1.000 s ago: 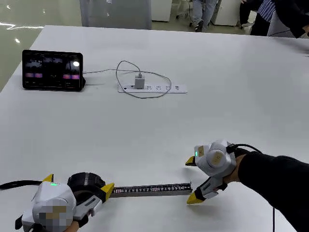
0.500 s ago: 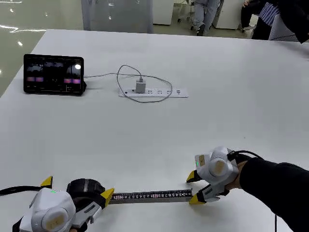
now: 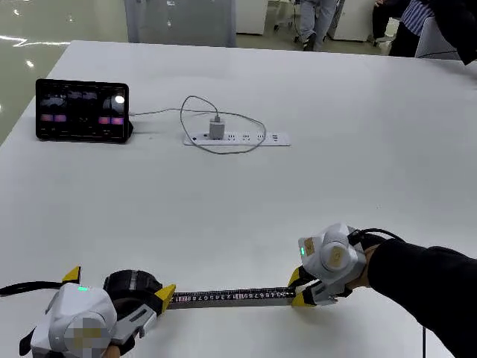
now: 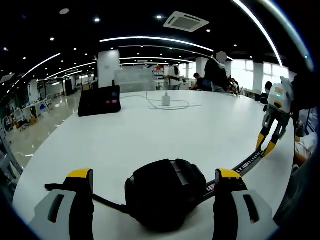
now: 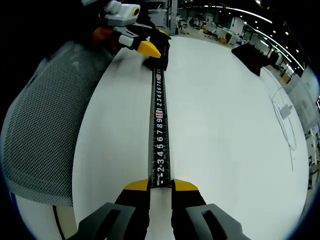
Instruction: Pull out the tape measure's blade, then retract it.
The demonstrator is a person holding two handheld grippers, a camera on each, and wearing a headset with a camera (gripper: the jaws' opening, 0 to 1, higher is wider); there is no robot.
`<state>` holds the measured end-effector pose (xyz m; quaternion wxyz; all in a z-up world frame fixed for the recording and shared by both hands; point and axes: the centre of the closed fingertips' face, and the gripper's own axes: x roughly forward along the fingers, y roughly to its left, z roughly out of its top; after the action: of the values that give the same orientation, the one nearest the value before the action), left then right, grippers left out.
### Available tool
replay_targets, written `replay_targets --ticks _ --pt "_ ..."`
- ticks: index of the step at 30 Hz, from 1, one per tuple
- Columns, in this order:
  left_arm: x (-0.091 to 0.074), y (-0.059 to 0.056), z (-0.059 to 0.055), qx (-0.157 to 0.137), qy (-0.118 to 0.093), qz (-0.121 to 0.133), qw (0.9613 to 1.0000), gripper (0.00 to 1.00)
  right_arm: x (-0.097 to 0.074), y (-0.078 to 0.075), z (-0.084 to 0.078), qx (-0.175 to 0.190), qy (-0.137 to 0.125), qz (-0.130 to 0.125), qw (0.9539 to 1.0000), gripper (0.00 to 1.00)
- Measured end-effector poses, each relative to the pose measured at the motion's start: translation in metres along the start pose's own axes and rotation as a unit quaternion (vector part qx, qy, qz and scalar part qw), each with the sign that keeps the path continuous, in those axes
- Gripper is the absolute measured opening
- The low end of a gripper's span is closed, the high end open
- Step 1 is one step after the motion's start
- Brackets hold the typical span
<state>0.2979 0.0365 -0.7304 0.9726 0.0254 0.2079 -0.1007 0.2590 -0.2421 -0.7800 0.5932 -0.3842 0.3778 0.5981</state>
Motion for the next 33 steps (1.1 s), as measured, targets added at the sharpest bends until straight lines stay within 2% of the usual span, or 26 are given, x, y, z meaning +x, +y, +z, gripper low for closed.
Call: replay_targets --ticks 4,5,6,11,12,13,16,21,24,27,28,33 --pt "0.001 -0.001 -0.003 -0.002 0.008 -0.002 1.0000 0.99 0.001 0.000 0.000 0.003 0.009 -0.005 0.9999 0.12" --pt "0.001 -0.001 -0.004 -0.004 0.012 -0.001 0.9999 0.96 0.001 0.001 0.000 -0.016 0.015 -0.004 0.9998 0.12" --pt "0.001 -0.001 -0.005 -0.005 0.016 -0.001 0.9999 0.94 0.002 0.002 0.001 -0.015 0.019 -0.004 0.9997 0.12" --pt "0.002 -0.003 -0.011 -0.001 0.030 -0.002 0.9996 0.90 0.001 -0.001 0.000 0.017 0.021 0.000 0.9996 0.11" --pt "0.003 -0.004 -0.014 -0.001 0.037 -0.003 0.9993 0.89 0.001 -0.001 -0.001 0.032 0.019 -0.002 0.9993 0.11" --pt "0.003 -0.005 -0.016 -0.005 0.044 -0.004 0.9990 0.89 0.001 -0.001 -0.001 0.031 0.018 -0.001 0.9994 0.11" --pt "0.002 -0.005 -0.014 -0.016 0.046 -0.007 0.9988 0.84 0.002 -0.002 0.000 0.046 0.019 -0.004 0.9988 0.11" --pt "0.001 -0.008 -0.012 -0.045 0.047 -0.013 0.9978 0.74 0.002 -0.002 0.001 0.047 0.028 -0.005 0.9985 0.11" --pt "0.001 -0.008 -0.017 -0.038 0.060 -0.008 0.9974 0.70 0.002 -0.003 0.000 0.050 0.034 -0.001 0.9982 0.11" --pt "0.001 -0.012 -0.016 -0.039 0.061 -0.017 0.9972 0.64 0.002 -0.003 0.000 0.050 0.038 0.001 0.9980 0.10" --pt "0.000 -0.009 -0.017 -0.031 0.063 -0.010 0.9975 0.63 0.002 -0.003 0.000 0.051 0.039 0.002 0.9979 0.10" --pt "-0.001 -0.010 -0.018 -0.037 0.065 -0.013 0.9972 0.62 0.002 -0.003 0.000 0.057 0.035 0.001 0.9978 0.10"
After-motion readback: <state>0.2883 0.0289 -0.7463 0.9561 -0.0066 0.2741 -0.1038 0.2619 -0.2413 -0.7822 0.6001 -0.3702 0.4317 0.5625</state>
